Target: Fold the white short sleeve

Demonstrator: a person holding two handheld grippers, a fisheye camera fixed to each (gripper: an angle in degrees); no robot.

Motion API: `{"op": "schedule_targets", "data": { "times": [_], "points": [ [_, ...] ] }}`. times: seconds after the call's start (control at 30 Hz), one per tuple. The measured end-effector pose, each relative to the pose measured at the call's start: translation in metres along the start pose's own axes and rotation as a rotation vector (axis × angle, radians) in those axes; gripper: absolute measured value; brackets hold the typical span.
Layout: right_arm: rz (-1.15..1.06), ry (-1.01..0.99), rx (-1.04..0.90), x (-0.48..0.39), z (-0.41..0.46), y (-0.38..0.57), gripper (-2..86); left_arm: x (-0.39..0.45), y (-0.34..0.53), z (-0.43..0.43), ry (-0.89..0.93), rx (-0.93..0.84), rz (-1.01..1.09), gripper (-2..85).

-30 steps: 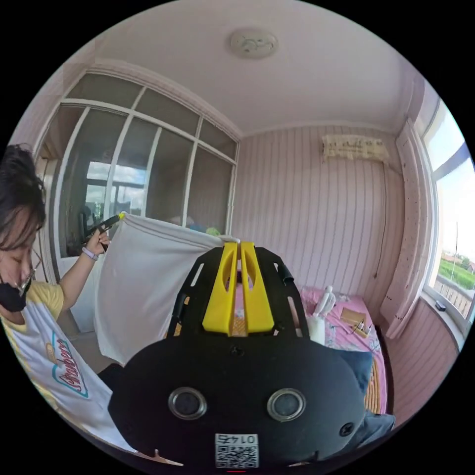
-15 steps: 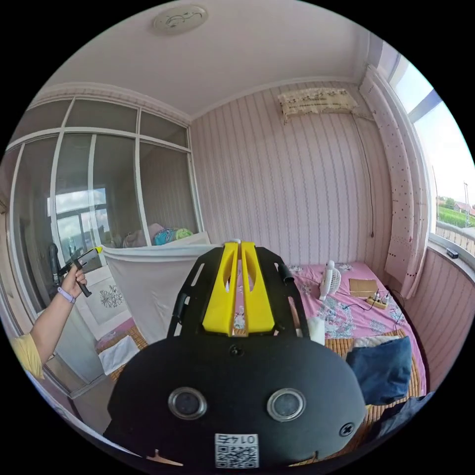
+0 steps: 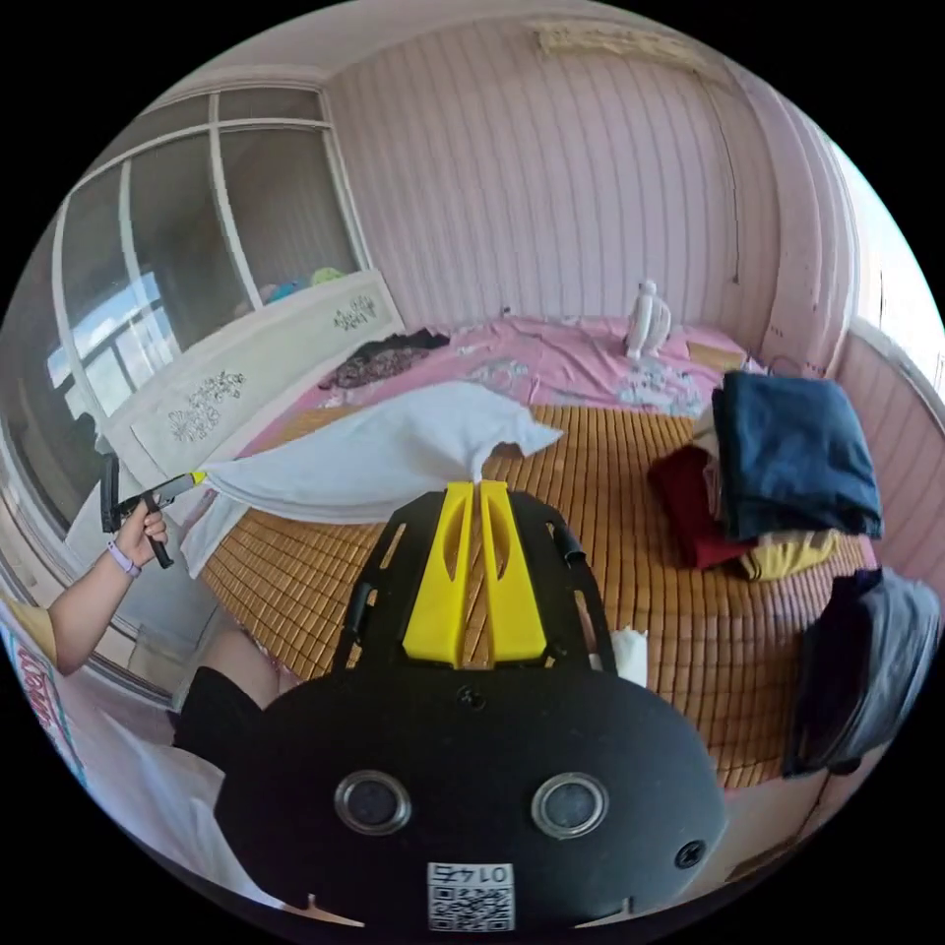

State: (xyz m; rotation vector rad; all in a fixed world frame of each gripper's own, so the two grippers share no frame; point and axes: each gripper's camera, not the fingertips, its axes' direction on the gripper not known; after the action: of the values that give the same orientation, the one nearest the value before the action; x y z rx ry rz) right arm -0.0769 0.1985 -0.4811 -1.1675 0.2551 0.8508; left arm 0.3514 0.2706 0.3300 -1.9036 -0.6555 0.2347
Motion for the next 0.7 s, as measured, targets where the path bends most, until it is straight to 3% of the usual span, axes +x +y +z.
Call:
{"op": "schedule_targets", "data": {
  "times": [0.17,0.5,0.7],
  "points": [
    [0.186,-0.02,-0.234,0.011,0.089,0.059,0.5,-0.037,0.078,0.095,-0.01,-0.251,-0.236,-1.0],
    [0.192,-0.016,-0.528,0.005,0.148,0.114,1.5,-0.043,0.158,0.162,-0.064,-0.46,-0.205,-0.9],
    [0.25,0.0,-0.564,-0.005,0.152,0.12,3.8,-0.038,0.187,0.171,-0.085,-0.485,-0.239,1.0]
  ]
}}
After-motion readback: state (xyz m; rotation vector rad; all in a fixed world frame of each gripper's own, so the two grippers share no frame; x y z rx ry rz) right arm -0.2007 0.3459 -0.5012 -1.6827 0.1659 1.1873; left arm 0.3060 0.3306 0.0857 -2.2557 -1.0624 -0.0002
